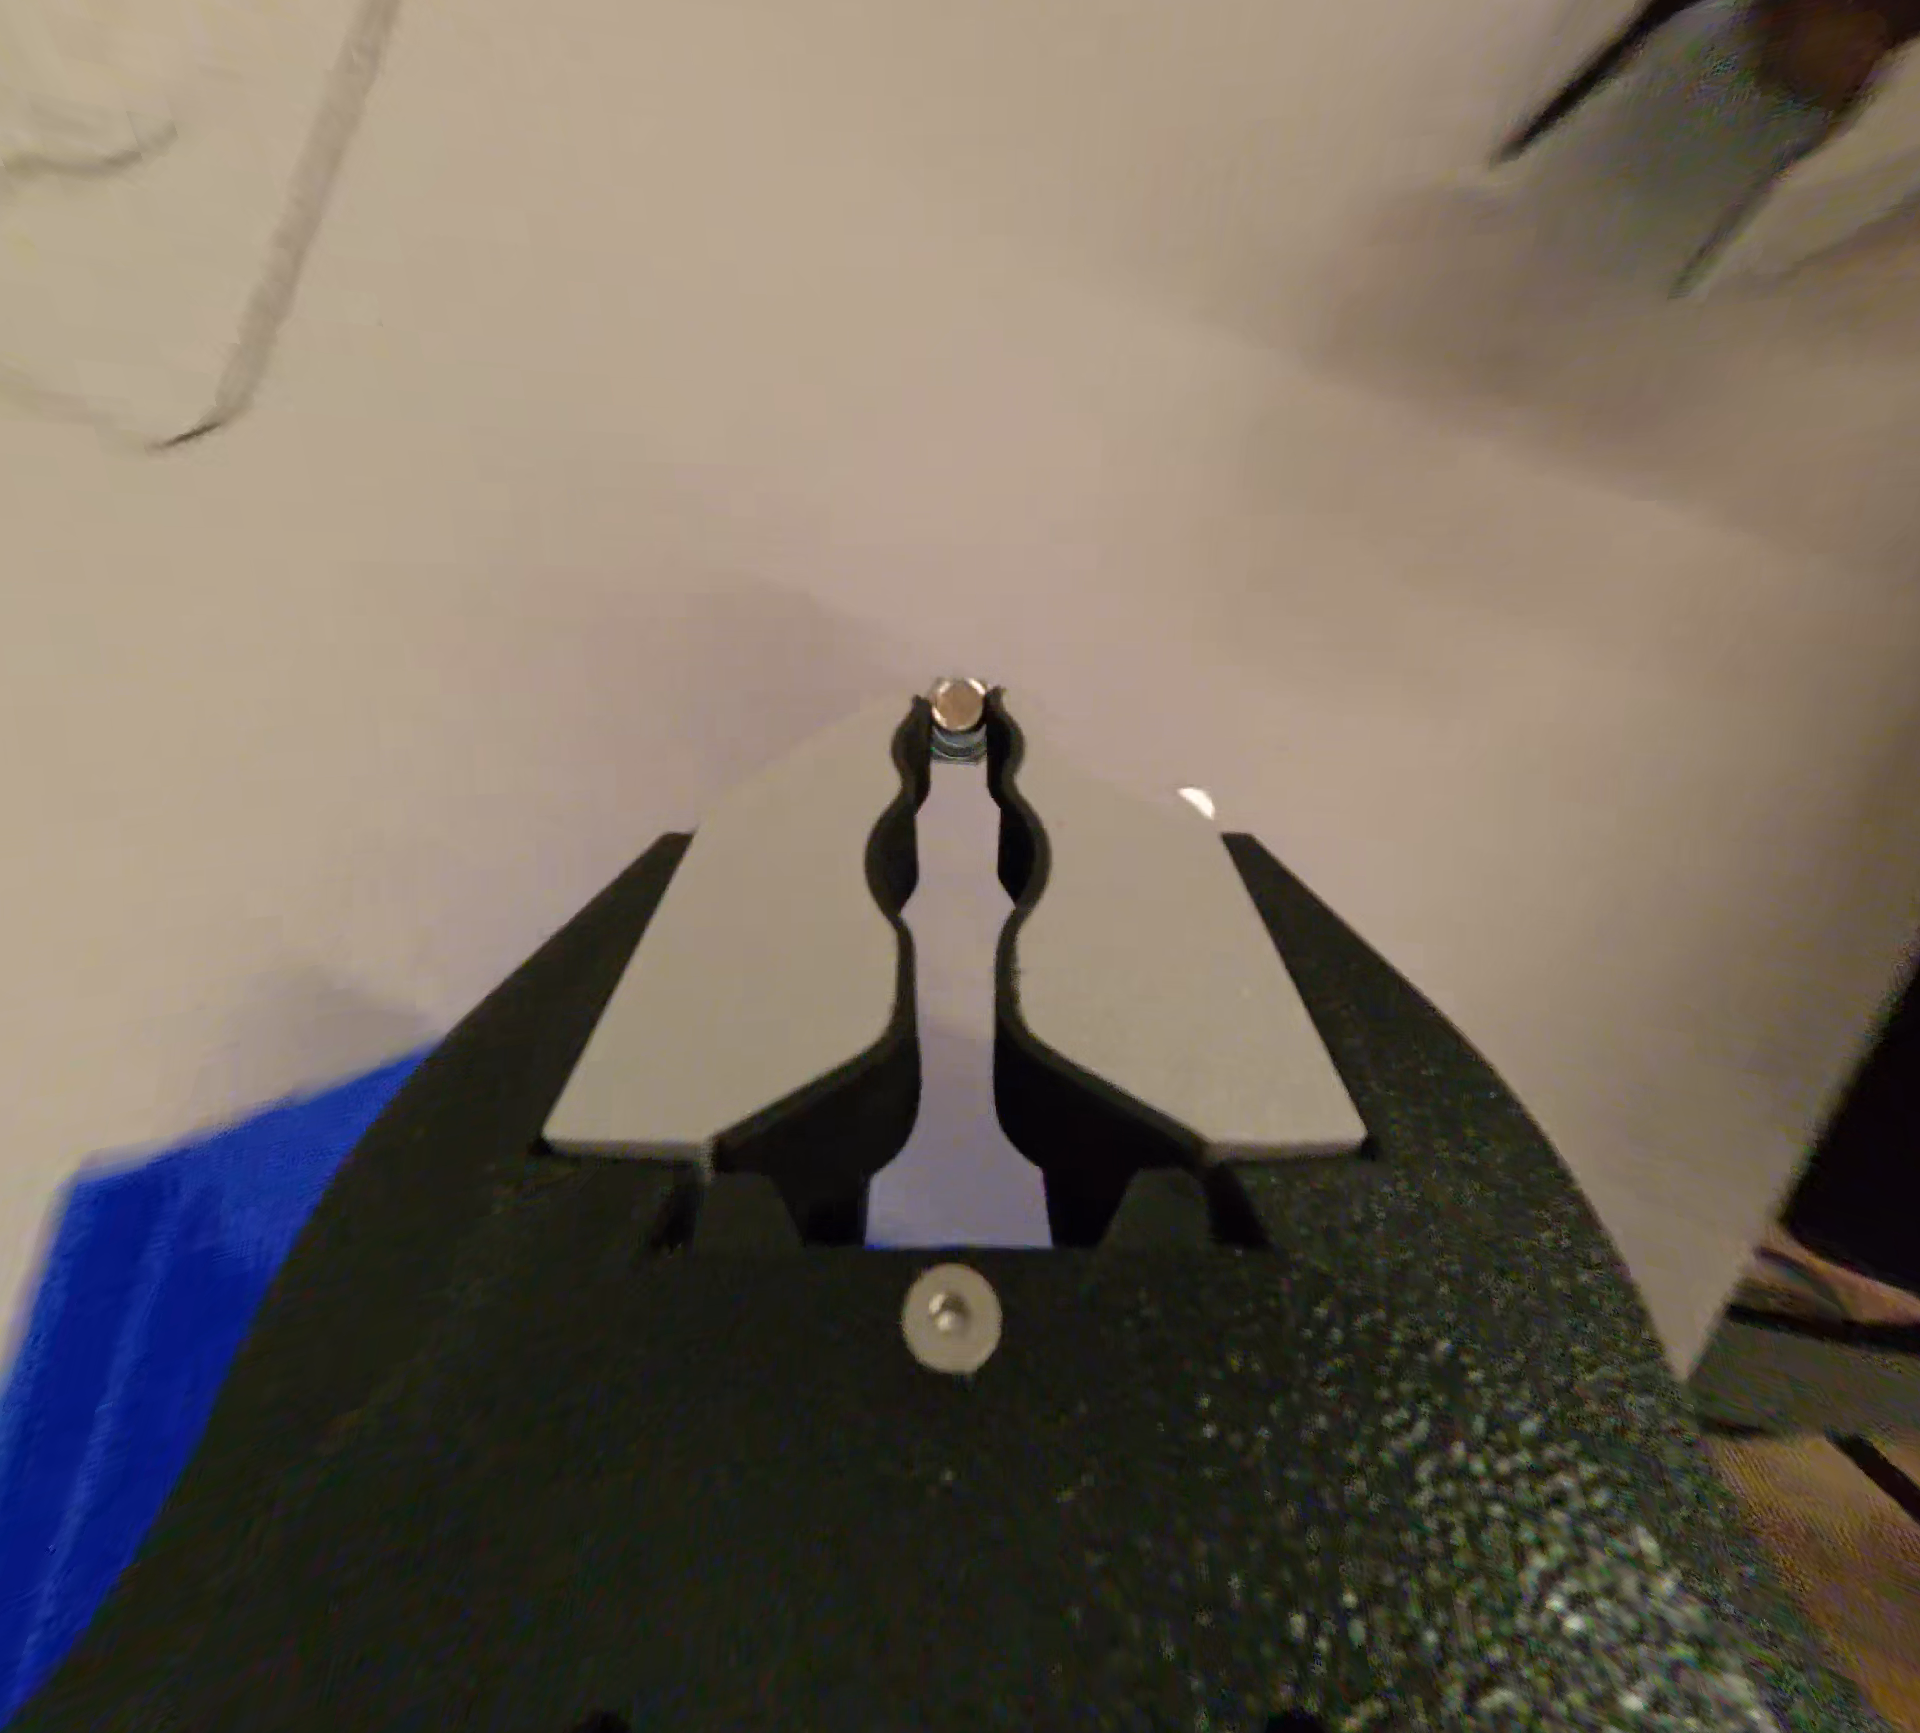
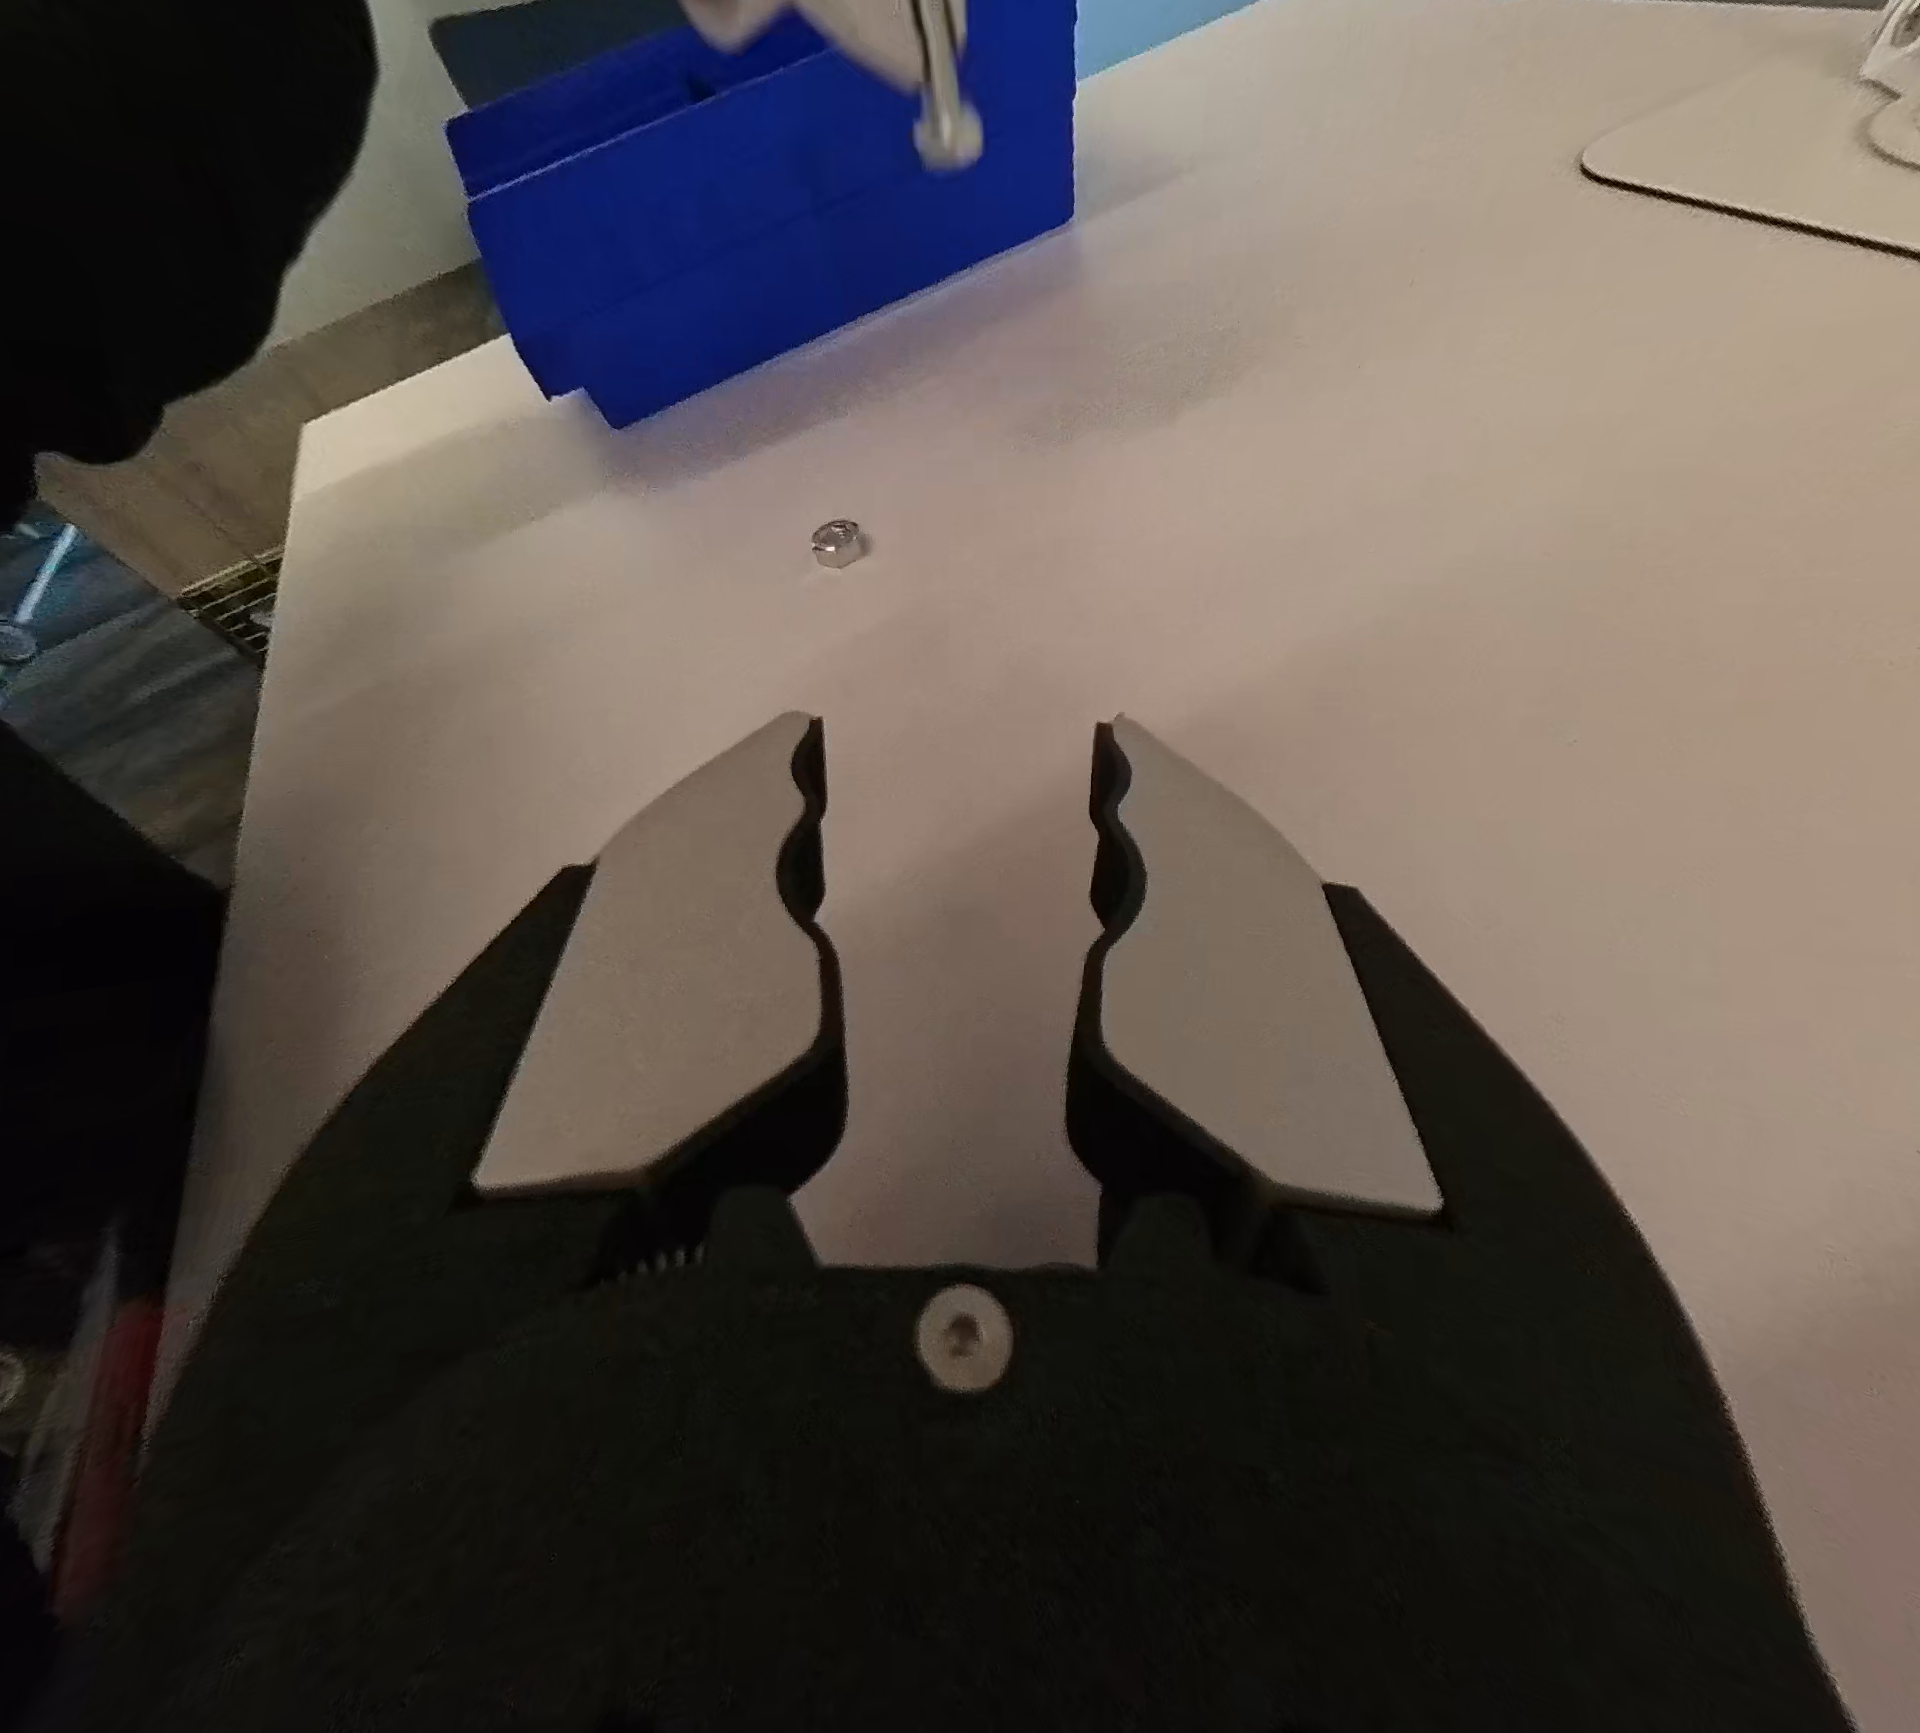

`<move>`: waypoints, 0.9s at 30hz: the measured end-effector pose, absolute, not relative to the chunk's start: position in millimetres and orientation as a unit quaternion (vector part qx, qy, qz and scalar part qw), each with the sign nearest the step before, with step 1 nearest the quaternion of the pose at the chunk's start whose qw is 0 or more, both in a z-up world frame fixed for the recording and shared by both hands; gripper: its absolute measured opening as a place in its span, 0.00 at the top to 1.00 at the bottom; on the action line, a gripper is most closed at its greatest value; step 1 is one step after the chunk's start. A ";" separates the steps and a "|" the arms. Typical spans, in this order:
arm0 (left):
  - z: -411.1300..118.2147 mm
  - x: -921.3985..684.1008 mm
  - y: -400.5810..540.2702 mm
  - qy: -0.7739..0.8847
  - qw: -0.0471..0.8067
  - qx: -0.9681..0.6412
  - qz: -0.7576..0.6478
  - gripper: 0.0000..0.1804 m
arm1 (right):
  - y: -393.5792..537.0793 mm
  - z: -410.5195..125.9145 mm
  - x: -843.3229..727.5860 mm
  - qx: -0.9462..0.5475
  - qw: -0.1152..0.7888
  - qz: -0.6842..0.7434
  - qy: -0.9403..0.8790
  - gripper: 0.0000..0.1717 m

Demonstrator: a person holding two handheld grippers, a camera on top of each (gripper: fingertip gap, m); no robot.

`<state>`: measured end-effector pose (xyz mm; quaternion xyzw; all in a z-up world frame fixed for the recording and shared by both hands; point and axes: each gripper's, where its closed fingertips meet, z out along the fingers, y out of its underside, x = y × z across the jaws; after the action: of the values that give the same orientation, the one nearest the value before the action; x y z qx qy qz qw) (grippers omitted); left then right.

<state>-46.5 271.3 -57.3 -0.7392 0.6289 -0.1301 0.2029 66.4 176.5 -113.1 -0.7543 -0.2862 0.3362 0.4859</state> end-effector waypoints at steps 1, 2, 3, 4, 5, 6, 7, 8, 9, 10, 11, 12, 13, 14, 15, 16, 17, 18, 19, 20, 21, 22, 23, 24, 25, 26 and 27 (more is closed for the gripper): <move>-69.3 -32.2 259.0 0.644 0.185 -0.728 -0.146 0.95 | 176.0 -112.4 66.9 -0.753 0.489 0.335 -0.286 0.71; -83.2 -20.6 251.8 0.658 0.174 -0.719 -0.144 0.95 | 175.8 -111.9 67.7 -0.753 0.491 0.334 -0.285 0.71; -98.2 -12.1 246.2 0.669 0.163 -0.712 -0.139 0.95 | 175.4 -111.7 68.4 -0.753 0.492 0.333 -0.283 0.71; -112.2 -4.9 240.2 0.677 0.148 -0.707 -0.138 0.95 | 175.0 -111.4 69.4 -0.753 0.493 0.333 -0.281 0.71; -124.4 0.8 233.6 0.684 0.135 -0.703 -0.140 0.95 | 174.4 -111.3 70.2 -0.753 0.494 0.333 -0.280 0.71; -134.0 5.2 227.8 0.691 0.126 -0.697 -0.142 0.95 | 173.8 -111.0 70.8 -0.752 0.495 0.333 -0.279 0.72; -140.9 8.6 223.5 0.696 0.121 -0.693 -0.144 0.95 | 173.4 -110.7 71.3 -0.752 0.496 0.333 -0.279 0.72; -146.0 10.4 220.7 0.697 0.118 -0.692 -0.145 0.95 | 172.8 -110.2 71.7 -0.752 0.497 0.333 -0.279 0.72; -149.7 11.4 218.7 0.698 0.117 -0.691 -0.145 0.95 | 172.3 -109.8 72.1 -0.751 0.497 0.334 -0.278 0.72; -152.5 12.0 216.7 0.699 0.117 -0.690 -0.147 0.95 | 172.3 -109.5 72.3 -0.750 0.497 0.335 -0.278 0.72; -153.8 12.6 215.2 0.698 0.118 -0.690 -0.151 0.95 | 172.5 -109.8 72.1 -0.751 0.496 0.337 -0.278 0.72; -153.8 13.2 214.1 0.694 0.121 -0.692 -0.159 0.95 | 172.4 -110.5 71.8 -0.752 0.493 0.338 -0.279 0.72; -153.9 13.0 213.4 0.690 0.122 -0.694 -0.164 0.95 | 172.6 -111.1 71.1 -0.753 0.490 0.339 -0.280 0.72; -154.3 12.3 213.1 0.688 0.122 -0.695 -0.168 0.95 | 172.5 -111.6 70.3 -0.753 0.489 0.338 -0.282 0.72; -155.2 10.8 212.8 0.686 0.121 -0.697 -0.171 0.94 | 172.3 -112.1 69.6 -0.753 0.487 0.337 -0.285 0.72; -156.3 9.2 213.4 0.683 0.122 -0.700 -0.171 0.93 | 172.1 -112.8 68.9 -0.754 0.486 0.335 -0.287 0.72; -157.6 7.8 213.9 0.680 0.124 -0.702 -0.171 0.91 | 171.1 -113.4 68.5 -0.754 0.485 0.333 -0.290 0.72; -158.3 6.9 214.0 0.677 0.127 -0.704 -0.173 0.89 | 169.7 -113.9 68.2 -0.755 0.485 0.331 -0.293 0.72; -157.8 7.5 213.6 0.674 0.131 -0.704 -0.180 0.88 | 169.3 -114.6 67.4 -0.755 0.484 0.328 -0.296 0.72; -155.7 7.4 213.1 0.670 0.137 -0.705 -0.188 0.87 | 169.5 -115.7 66.6 -0.756 0.483 0.324 -0.300 0.72; -152.3 5.1 214.4 0.664 0.145 -0.709 -0.190 0.84 | 170.5 -116.6 65.3 -0.757 0.482 0.319 -0.304 0.72; -148.6 0.9 216.7 0.655 0.154 -0.716 -0.186 0.81 | 172.8 -117.3 63.6 -0.758 0.481 0.313 -0.310 0.72; -143.0 -6.0 219.4 0.645 0.165 -0.724 -0.181 0.80 | 172.8 -118.0 61.5 -0.757 0.481 0.305 -0.320 0.72; -137.3 -14.3 220.8 0.633 0.178 -0.733 -0.176 0.80 | 172.6 -118.4 58.3 -0.755 0.481 0.296 -0.334 0.72; -131.0 -23.6 221.5 0.618 0.192 -0.742 -0.175 0.80 | 171.5 -119.1 53.7 -0.751 0.480 0.286 -0.353 0.72; -125.7 -33.5 220.6 0.601 0.205 -0.752 -0.177 0.80 | 169.9 -119.7 47.7 -0.745 0.476 0.276 -0.376 0.73; -122.6 -43.5 218.6 0.584 0.215 -0.762 -0.179 0.80 | 168.2 -120.3 40.7 -0.738 0.472 0.266 -0.402 0.73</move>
<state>-43.5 218.6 -122.6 -0.7621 0.5841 -0.1787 0.2146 40.7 168.2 -120.3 -0.7383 -0.4016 0.2661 0.4720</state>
